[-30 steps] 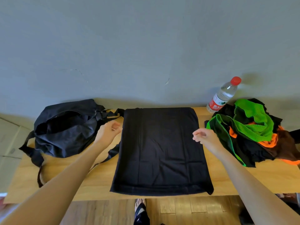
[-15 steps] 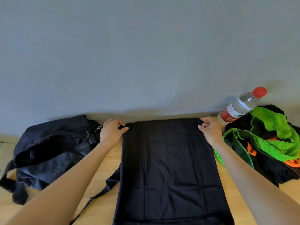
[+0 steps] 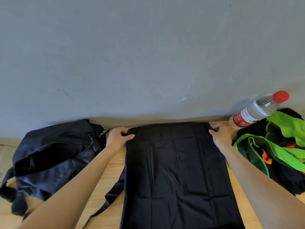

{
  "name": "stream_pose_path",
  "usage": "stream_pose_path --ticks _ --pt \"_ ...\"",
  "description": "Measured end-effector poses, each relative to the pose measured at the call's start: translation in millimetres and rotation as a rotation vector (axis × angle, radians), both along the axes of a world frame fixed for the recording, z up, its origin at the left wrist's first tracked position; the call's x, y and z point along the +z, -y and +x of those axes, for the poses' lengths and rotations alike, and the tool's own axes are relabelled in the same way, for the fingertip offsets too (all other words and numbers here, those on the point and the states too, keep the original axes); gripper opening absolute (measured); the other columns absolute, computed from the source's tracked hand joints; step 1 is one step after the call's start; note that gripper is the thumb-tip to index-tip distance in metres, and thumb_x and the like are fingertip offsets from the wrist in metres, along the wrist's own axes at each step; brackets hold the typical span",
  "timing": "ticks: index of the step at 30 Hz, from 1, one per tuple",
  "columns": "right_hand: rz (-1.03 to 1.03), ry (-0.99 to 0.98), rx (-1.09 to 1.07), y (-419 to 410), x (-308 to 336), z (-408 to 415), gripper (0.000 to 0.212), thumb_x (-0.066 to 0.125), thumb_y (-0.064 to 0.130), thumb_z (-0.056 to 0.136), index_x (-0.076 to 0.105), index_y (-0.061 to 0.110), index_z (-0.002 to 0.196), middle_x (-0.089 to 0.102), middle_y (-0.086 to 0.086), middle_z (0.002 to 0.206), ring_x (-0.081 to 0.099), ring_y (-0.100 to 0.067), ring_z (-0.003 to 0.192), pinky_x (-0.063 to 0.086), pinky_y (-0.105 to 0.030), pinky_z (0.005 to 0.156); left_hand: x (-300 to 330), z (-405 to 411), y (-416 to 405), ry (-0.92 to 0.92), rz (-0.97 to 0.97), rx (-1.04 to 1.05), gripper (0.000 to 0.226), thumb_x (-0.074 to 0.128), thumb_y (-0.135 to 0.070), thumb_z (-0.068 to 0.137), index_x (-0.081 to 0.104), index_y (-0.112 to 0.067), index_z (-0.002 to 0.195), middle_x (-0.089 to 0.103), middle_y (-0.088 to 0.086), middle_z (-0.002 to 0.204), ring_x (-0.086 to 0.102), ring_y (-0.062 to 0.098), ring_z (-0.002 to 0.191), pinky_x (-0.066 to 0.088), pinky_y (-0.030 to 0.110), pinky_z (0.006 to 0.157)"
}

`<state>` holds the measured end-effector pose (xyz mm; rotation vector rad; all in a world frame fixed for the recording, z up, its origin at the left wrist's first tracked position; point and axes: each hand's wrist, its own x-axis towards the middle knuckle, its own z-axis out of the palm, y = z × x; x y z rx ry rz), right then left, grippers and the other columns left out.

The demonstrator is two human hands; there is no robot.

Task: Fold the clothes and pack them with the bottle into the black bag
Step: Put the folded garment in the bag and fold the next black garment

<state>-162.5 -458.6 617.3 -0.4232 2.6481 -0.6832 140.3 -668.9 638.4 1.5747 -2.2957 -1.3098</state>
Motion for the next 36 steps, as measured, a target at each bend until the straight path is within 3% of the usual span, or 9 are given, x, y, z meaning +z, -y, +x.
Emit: stream_pose_path --ticks 6,10,15,17,20,24,29,33,36 --pt "-0.22 0.083 0.053 1 21 8 0.007 0.056 0.001 0.09 0.05 0.004 0.092 0.051 -0.013 0.089 0.046 -0.024 0.085 0.031 -0.028 0.071 7 9 1 -0.106 0.065 0.073 0.017 0.072 -0.019 0.081 0.058 -0.013 0.073 0.066 0.003 0.08 0.06 0.014 0.078 0.043 0.021 0.065" --pt "-0.358 0.133 0.042 -4 42 8 0.015 0.059 -0.006 0.085 0.054 0.006 0.093 0.056 -0.011 0.092 0.052 -0.021 0.092 0.037 -0.027 0.078 18 12 2 -0.166 0.118 0.096 0.012 0.07 -0.015 0.082 0.059 -0.01 0.082 0.067 0.003 0.084 0.063 0.016 0.082 0.049 0.025 0.072" --pt "-0.436 0.163 0.048 -18 73 5 0.029 0.066 -0.006 0.08 0.06 0.01 0.103 0.058 -0.005 0.087 0.054 -0.018 0.084 0.042 -0.031 0.079 44 18 -2 -0.297 0.183 0.157 0.006 0.067 -0.01 0.085 0.062 -0.013 0.087 0.069 0.003 0.086 0.065 0.015 0.083 0.051 0.015 0.062" --pt "-0.483 0.167 0.049 -23 88 4 0.031 0.067 -0.007 0.079 0.061 0.01 0.105 0.054 0.0 0.078 0.052 -0.013 0.075 0.043 -0.027 0.074 55 21 -3 -0.308 0.184 0.159 0.01 0.067 -0.009 0.084 0.064 -0.012 0.093 0.069 0.005 0.089 0.066 0.016 0.085 0.053 0.019 0.068" --pt "-0.568 0.196 0.052 -30 114 5 0.032 0.065 -0.01 0.08 0.06 0.011 0.104 0.051 -0.001 0.069 0.05 -0.01 0.065 0.044 -0.011 0.057 75 25 -7 -0.332 0.182 0.172 0.023 0.067 -0.007 0.084 0.061 -0.01 0.106 0.068 0.005 0.094 0.065 0.017 0.09 0.052 0.027 0.077" --pt "-0.648 0.214 0.075 -40 147 4 0.028 0.062 -0.011 0.081 0.062 0.01 0.1 0.053 -0.004 0.075 0.055 -0.004 0.064 0.043 -0.006 0.054 107 32 -16 -0.402 0.21 0.133 0.048 0.06 0.0 0.088 0.049 -0.029 0.125 0.068 0.006 0.094 0.065 0.015 0.088 0.051 0.022 0.071" --pt "-0.684 0.225 0.183 -55 184 -2 0.03 0.055 -0.014 0.084 0.062 0.015 0.083 0.061 -0.004 0.082 0.061 0.006 0.062 0.048 -0.01 0.057 144 37 -32 -0.392 0.22 0.055 0.043 0.047 0.008 0.092 0.061 -0.02 0.121 0.059 -0.003 0.119 0.058 -0.001 0.093 0.047 0.021 0.075" --pt "-0.683 0.204 0.231 -63 209 -5 0.034 0.052 -0.016 0.084 0.064 0.014 0.073 0.066 0.006 0.074 0.059 0.008 0.066 0.043 -0.006 0.061 166 41 -43 -0.429 0.185 0.117 0.033 0.052 0.004 0.091 0.065 -0.015 0.115 0.064 0.005 0.109 0.058 0.015 0.085 0.049 0.015 0.061" --pt "-0.679 0.201 0.259 -67 224 -6 0.039 0.052 -0.014 0.084 0.069 0.017 0.069 0.069 0.014 0.067 0.061 0.005 0.068 0.044 -0.01 0.066 180 47 -49 -0.486 0.173 0.16 0.026 0.058 0.0 0.089 0.067 -0.013 0.111 0.068 0.011 0.104 0.065 0.021 0.09 0.055 0.022 0.073"
